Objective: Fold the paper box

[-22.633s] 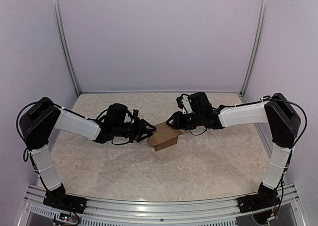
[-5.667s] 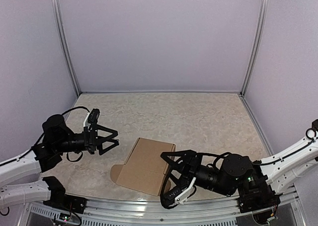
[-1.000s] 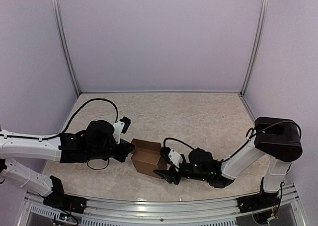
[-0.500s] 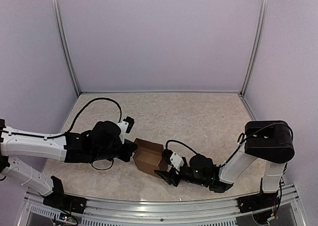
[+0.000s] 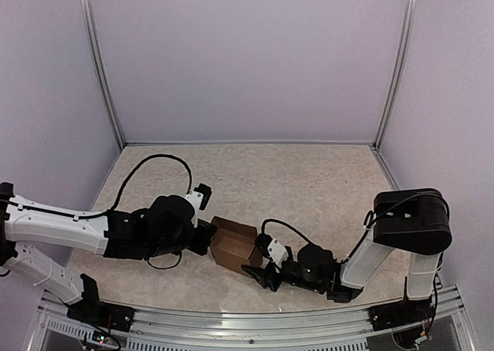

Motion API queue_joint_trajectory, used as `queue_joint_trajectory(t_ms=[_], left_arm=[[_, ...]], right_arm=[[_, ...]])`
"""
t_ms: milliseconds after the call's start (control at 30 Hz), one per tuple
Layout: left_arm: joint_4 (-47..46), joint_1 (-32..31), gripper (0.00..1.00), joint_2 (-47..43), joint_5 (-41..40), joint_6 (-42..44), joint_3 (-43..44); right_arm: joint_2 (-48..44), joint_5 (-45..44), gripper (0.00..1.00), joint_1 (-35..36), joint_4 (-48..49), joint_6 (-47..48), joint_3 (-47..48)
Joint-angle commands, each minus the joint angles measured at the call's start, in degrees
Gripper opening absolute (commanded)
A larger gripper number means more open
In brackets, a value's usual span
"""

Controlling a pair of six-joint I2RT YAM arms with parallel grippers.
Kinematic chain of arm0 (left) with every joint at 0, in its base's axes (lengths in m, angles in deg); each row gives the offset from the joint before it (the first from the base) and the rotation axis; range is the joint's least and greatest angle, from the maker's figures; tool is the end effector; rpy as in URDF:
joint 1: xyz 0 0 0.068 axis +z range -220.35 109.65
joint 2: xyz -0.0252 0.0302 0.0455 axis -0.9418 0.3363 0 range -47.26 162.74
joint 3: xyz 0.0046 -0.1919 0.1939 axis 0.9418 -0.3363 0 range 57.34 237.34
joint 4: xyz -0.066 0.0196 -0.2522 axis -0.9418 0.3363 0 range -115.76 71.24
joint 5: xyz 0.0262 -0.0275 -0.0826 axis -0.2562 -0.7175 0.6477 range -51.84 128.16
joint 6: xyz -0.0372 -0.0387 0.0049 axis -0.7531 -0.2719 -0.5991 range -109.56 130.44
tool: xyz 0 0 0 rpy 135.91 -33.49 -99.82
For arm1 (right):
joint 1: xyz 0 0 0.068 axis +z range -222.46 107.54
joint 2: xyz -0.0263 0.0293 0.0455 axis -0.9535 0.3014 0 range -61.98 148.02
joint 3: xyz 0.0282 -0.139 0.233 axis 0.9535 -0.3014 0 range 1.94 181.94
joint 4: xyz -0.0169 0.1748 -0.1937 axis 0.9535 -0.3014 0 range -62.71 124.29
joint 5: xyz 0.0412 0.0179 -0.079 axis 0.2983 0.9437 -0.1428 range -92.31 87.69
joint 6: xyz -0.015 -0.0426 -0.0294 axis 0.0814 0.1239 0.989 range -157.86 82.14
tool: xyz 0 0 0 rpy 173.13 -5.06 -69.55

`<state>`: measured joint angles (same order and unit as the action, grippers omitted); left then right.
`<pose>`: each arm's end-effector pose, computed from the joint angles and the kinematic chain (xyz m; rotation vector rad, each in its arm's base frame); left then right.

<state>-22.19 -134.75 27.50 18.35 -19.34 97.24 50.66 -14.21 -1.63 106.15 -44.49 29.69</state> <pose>0.1275 -0.2384 0.2106 0.4860 2.1935 -0.5256 0.1084 0.2896 0.0939 -0.8557 1.6537 0.7723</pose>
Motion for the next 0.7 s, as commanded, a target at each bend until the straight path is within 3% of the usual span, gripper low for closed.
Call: queue_joint_trajectory(t_ms=[0, 667], left_arm=[[8.97, -2.76, 0.00, 2.61, 3.31, -2.04, -3.42], [9.04, -8.98, 0.00, 8.32, 1.01, -7.36, -4.38]], right_arm=[[0.68, -12.17, 0.16, -1.75, 7.57, -4.19, -0.58], [1.33, -12.08, 0.25, -1.75, 8.94, -6.22, -1.18]])
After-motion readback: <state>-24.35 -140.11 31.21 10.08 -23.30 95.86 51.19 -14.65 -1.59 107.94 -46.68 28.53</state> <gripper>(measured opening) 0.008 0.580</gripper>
